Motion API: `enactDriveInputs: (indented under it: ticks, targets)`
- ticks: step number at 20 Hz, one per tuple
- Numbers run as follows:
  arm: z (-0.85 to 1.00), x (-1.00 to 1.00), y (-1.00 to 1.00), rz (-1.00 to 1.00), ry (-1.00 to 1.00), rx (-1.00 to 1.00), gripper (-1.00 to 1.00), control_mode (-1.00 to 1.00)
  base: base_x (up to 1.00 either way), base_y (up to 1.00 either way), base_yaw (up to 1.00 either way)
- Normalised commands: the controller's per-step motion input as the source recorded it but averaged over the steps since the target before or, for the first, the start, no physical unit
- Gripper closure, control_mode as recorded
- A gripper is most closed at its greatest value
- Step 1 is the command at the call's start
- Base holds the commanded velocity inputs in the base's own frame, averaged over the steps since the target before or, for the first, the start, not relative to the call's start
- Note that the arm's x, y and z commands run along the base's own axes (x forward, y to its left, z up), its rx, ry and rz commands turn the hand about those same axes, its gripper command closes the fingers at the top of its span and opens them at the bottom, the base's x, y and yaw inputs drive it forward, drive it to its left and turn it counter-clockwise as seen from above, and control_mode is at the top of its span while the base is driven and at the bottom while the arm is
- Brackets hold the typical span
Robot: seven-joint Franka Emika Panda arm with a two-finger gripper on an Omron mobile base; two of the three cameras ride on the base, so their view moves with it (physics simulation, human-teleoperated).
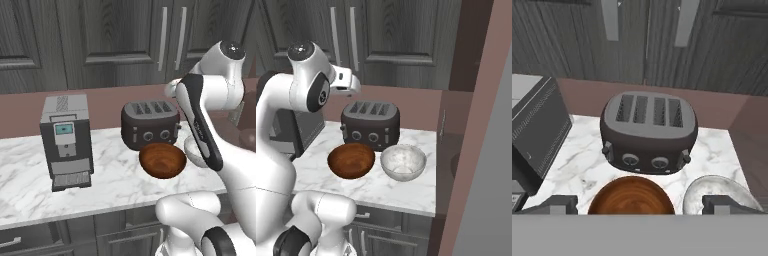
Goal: Open the cabinet. Pick the bowls from the counter and place them in the cabinet. Then close the cabinet.
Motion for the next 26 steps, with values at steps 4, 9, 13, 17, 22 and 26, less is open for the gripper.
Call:
enactDriveInputs:
  ticks: [4, 9, 13, 17, 22, 26]
  targets:
    - [0.45, -0.02, -0.09, 0.0, -0.18, 0.0, -1.0, -1.0, 0.0, 0.0, 0.0]
    - [0.34, 0.0, -0.01, 0.0, -0.23, 0.0, -1.0, -1.0, 0.0, 0.0, 0.0]
    - [0.38, 0.0, 0.0, 0.0, -0.31, 0.0, -1.0, -1.0, 0.0, 0.0, 0.0]
    - [0.38, 0.01, 0.02, 0.0, -0.16, 0.0, -1.0, -1.0, 0.0, 0.0, 0.0]
    - [0.39, 0.08, 0.0, 0.0, -0.03, 0.0, -1.0, -1.0, 0.0, 0.0, 0.0]
    - [0.27, 0.15, 0.0, 0.0, 0.04, 0.0, -1.0, -1.0, 0.0, 0.0, 0.0]
